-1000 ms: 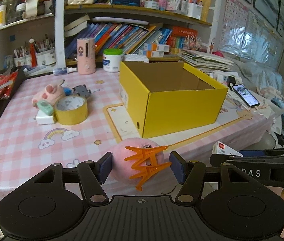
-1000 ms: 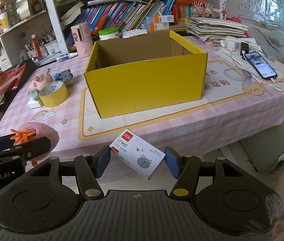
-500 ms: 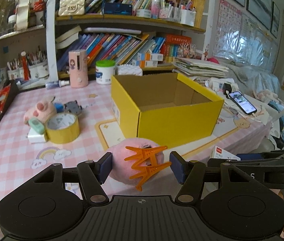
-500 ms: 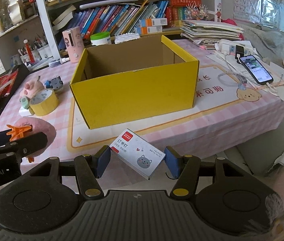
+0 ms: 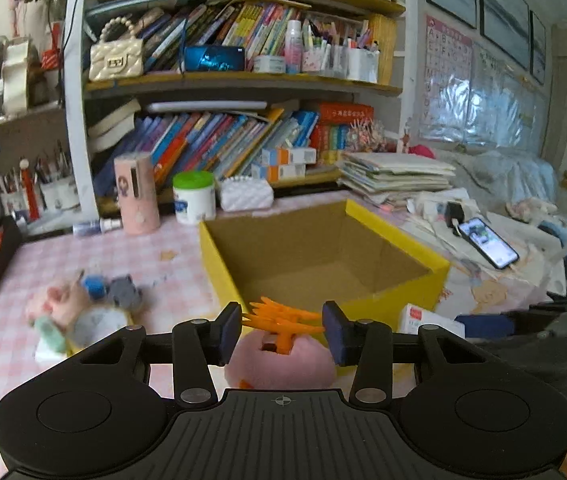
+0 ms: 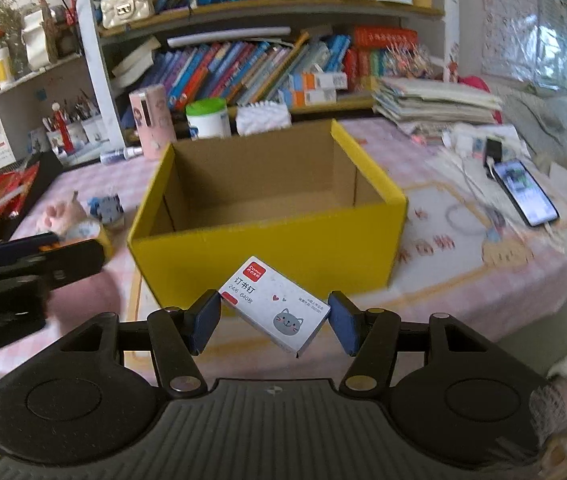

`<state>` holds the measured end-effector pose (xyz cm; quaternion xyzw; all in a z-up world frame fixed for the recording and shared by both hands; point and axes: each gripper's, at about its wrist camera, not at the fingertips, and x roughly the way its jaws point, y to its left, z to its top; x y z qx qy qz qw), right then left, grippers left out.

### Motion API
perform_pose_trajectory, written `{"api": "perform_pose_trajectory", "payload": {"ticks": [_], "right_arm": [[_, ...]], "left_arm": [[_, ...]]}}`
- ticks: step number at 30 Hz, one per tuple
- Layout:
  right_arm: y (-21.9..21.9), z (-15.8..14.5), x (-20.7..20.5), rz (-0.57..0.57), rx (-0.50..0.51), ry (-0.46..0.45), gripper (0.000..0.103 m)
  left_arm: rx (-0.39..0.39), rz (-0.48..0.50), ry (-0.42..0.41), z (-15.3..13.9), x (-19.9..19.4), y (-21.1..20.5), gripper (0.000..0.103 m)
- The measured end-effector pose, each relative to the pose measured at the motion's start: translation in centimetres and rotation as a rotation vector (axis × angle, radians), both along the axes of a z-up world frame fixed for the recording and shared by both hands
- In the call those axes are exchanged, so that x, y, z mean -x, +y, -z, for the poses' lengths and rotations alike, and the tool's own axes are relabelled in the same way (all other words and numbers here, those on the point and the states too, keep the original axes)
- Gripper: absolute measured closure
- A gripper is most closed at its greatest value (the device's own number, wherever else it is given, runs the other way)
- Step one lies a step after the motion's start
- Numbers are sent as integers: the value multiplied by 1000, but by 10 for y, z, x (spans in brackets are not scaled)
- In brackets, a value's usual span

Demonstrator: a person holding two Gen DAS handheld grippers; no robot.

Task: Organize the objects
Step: 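Carry the pink plush and cat-print box with both grippers into the yellow box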

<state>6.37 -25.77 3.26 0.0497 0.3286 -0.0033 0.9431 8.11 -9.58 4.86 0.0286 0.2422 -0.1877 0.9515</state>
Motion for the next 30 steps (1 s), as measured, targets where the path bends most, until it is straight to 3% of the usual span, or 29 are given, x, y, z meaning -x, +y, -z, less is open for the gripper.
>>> {"api": "perform_pose_trajectory", "payload": {"ticks": [2,5,13,21,30], "right_arm": [[-3,-6,-9,-19,-5,-18,46],[-7,-13,-22,-45,5,-43,46],[-31,-26,-61,-88,17,-89,46],[-50,-11,-114,-144,59,-48,46],[-44,23,-168,-316,169,45,46]], "left_arm": [[28,18,-43,-10,-2,-6,61],[6,22,-99,-18,-8,-16,61],[17,-17,-84,-21,-49,-41,61],[-22,-61,-1,-2,-89,-61,61],[-50,-103,116,23,-119,-69,60]]}}
